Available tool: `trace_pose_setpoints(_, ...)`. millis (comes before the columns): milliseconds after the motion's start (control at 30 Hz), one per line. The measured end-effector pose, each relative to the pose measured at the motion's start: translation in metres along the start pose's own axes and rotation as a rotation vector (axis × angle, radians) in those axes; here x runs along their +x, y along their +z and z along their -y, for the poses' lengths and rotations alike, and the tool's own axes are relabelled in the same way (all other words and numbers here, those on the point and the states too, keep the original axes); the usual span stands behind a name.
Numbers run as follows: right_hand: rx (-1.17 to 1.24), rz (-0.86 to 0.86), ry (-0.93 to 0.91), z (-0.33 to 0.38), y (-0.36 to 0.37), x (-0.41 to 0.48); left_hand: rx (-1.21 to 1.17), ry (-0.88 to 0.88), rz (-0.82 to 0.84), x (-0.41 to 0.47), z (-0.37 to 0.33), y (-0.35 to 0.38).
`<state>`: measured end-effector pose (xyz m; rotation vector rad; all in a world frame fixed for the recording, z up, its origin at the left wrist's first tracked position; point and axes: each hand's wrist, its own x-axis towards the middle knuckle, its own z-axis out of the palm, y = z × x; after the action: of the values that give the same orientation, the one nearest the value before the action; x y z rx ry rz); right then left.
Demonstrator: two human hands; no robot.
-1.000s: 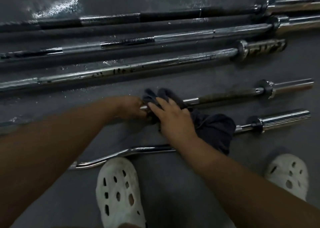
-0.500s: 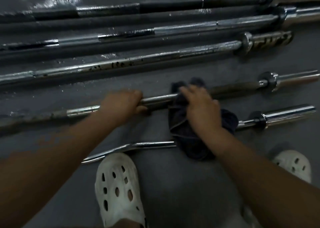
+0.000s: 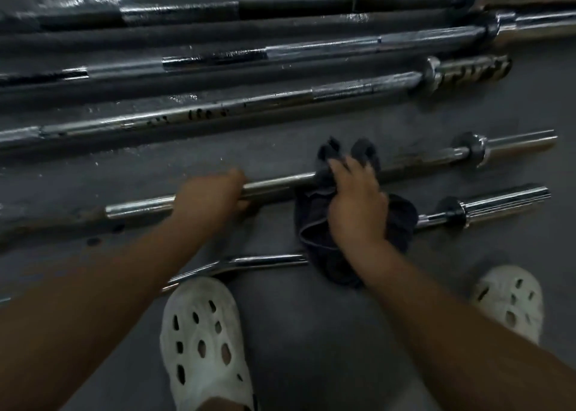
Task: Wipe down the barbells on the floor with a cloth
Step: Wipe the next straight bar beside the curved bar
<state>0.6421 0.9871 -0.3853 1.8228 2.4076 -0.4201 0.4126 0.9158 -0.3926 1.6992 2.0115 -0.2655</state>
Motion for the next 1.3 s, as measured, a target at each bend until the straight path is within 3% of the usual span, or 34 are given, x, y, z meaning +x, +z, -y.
trace_pose_setpoints(100, -0.038, 0.036, -0.329, 0.06, 0.019, -0.022, -0.309, 0.063, 0.444, 0.027, 0.011, -0.023)
trace_pose_setpoints(167, -0.07, 0.101, -0.495, 0.05, 0.013, -0.014, -0.308, 0.086, 0.476, 0.035, 0.017, -0.033)
trace_pose_setpoints(200, -0.031, 0.089, -0.458, 0.032, 0.006, -0.001, -0.193, 0.093, 0.369, 0.032, 0.019, -0.03)
trace_pose_setpoints(300, 0.022, -0.004, -0.097, -0.015, -0.006, 0.016, 0.069, 0.117, -0.187, 0.0, 0.01, 0.005)
trace_pose_setpoints(333, 0.017, -0.023, -0.018, -0.01, -0.003, 0.012, 0.072, 0.094, -0.243, -0.006, 0.006, 0.01)
trace_pose_setpoints(400, 0.002, -0.032, -0.067, 0.033, 0.007, -0.002, 0.029, 0.039, -0.023, 0.005, 0.007, 0.003)
trace_pose_setpoints(467, -0.032, 0.027, -0.325, 0.071, 0.017, -0.017, -0.181, 0.063, 0.376, 0.029, 0.016, -0.016)
trace_pose_setpoints(533, -0.066, 0.146, -0.505, 0.057, 0.008, -0.009, -0.296, 0.057, 0.612, 0.047, 0.023, -0.03)
trace_pose_setpoints(600, -0.008, 0.117, -0.396, 0.005, -0.003, 0.013, -0.224, 0.052, 0.486, 0.041, 0.025, -0.025)
trace_pose_setpoints(700, 0.03, 0.012, -0.036, -0.052, -0.009, 0.023, 0.011, 0.032, -0.105, 0.001, 0.012, 0.005)
trace_pose_setpoints(733, 0.028, -0.017, 0.03, -0.044, -0.005, 0.016, 0.03, 0.029, -0.183, -0.005, 0.007, 0.009)
trace_pose_setpoints(800, 0.001, -0.021, 0.0, 0.006, 0.004, 0.0, -0.013, 0.042, 0.073, 0.007, 0.01, 0.003)
trace_pose_setpoints(867, -0.05, 0.029, -0.251, 0.049, 0.016, -0.018, -0.241, 0.092, 0.478, 0.03, 0.021, -0.015)
trace_pose_setpoints(933, -0.103, 0.114, -0.488, 0.049, 0.007, -0.018, -0.309, 0.063, 0.625, 0.045, 0.026, -0.03)
trace_pose_setpoints(1000, -0.018, 0.073, -0.41, 0.012, -0.004, 0.006, -0.175, 0.059, 0.399, 0.039, 0.026, -0.025)
trace_pose_setpoints(1067, 0.017, 0.044, -0.088, -0.023, -0.012, 0.019, -0.004, 0.079, -0.049, 0.011, 0.015, 0.002)
trace_pose_setpoints(1100, 0.005, 0.027, 0.034, -0.026, -0.011, 0.018, 0.022, 0.07, -0.182, 0.0, 0.006, 0.01)
trace_pose_setpoints(1133, -0.015, 0.014, 0.083, -0.012, -0.008, 0.013, 0.046, 0.049, -0.19, -0.001, 0.002, 0.013)
trace_pose_setpoints(1167, -0.027, 0.007, 0.038, 0.011, -0.003, 0.003, 0.043, 0.031, -0.069, 0.005, 0.002, 0.009)
trace_pose_setpoints(1233, -0.063, 0.044, -0.306, 0.061, 0.014, -0.019, -0.181, 0.064, 0.32, 0.025, 0.008, -0.009)
trace_pose_setpoints(1300, -0.065, 0.113, -0.568, 0.068, 0.016, -0.027, -0.304, 0.092, 0.555, 0.043, 0.014, -0.029)
